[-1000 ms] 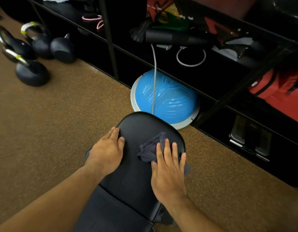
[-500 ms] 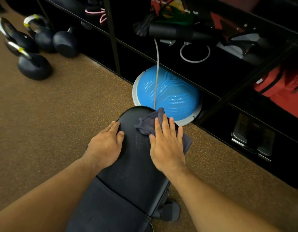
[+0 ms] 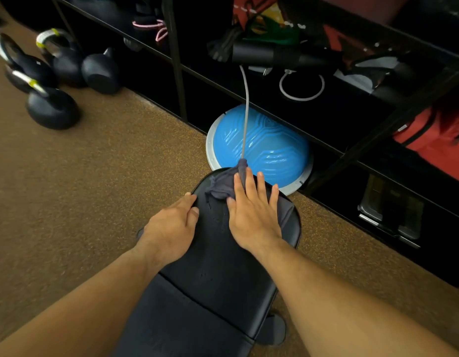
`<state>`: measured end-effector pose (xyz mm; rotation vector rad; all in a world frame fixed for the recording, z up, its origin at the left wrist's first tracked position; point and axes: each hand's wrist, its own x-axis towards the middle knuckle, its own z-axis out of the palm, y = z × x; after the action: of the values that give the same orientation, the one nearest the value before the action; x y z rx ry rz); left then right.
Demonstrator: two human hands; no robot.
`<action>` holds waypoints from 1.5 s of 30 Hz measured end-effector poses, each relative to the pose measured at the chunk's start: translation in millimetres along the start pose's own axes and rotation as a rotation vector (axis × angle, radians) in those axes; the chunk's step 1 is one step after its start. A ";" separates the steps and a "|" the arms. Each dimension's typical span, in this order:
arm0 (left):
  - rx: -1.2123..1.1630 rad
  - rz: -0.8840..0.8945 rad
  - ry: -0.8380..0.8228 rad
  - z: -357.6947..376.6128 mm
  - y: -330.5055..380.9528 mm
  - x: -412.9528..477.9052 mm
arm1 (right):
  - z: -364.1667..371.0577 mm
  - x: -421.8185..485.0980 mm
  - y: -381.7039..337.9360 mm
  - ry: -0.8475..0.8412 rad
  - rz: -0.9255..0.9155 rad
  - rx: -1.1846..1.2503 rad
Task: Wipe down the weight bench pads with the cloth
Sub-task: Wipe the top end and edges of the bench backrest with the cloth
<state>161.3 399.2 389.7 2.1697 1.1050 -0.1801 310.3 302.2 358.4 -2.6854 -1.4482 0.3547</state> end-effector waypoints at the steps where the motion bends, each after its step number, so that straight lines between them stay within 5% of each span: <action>1: 0.010 0.007 0.001 0.9 -1.1 0.7 | -0.4 2.8 -0.2 0.004 -0.003 -0.006; 11: 0.053 0.045 -0.016 -1.2 -2.8 -1.3 | 24.9 -80.2 0.9 -0.069 -0.046 -0.051; 23: 0.112 0.038 0.010 -0.9 -4.7 0.7 | 2.3 11.0 -17.5 -0.022 -0.010 -0.041; 31: 0.087 0.064 -0.001 -1.5 -7.7 -0.8 | 32.4 -81.0 -11.8 -0.063 -0.020 -0.058; 45: -0.007 0.076 0.001 -3.9 -15.6 4.2 | 1.4 19.2 -23.2 -0.011 -0.082 -0.059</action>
<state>151.4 410.7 382.9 2.2014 1.0196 -0.1410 301.2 330.9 357.7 -2.6621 -1.5909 0.3262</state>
